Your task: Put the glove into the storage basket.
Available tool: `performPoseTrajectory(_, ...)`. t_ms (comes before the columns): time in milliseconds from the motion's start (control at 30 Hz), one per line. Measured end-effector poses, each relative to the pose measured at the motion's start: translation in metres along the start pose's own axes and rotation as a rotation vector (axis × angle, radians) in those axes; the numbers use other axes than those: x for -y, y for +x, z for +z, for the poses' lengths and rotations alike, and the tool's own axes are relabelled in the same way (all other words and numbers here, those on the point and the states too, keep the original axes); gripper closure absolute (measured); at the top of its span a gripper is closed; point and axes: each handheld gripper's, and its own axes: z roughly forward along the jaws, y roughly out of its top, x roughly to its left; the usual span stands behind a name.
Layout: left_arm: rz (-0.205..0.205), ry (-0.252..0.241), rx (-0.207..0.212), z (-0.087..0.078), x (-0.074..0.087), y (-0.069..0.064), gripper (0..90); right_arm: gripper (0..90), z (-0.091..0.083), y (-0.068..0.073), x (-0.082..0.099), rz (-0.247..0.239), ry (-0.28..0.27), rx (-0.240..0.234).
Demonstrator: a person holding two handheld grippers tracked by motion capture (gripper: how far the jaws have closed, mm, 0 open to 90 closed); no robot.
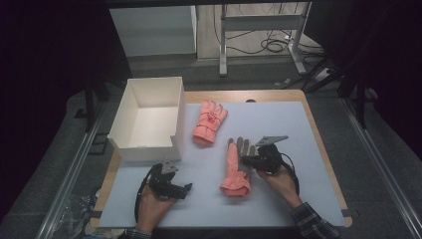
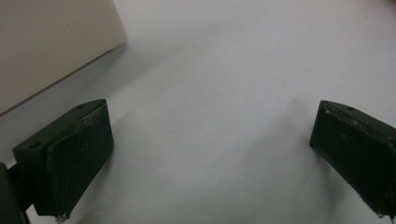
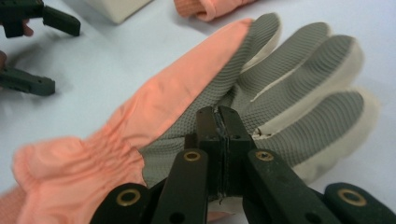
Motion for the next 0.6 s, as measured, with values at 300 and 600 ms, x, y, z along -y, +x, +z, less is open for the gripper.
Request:
performPoseTrajectory(300,0.000,0.000,0.000,0.000,0.000,0.000,0.0,82.5,-0.005,-0.004,-0.004,-0.014,-0.004,0.001)
performPoseTrajectory(600,0.000,0.000,0.000,0.000,0.000,0.000,0.0,73.2,-0.013,-0.006,-0.030,-0.058,-0.033,0.057)
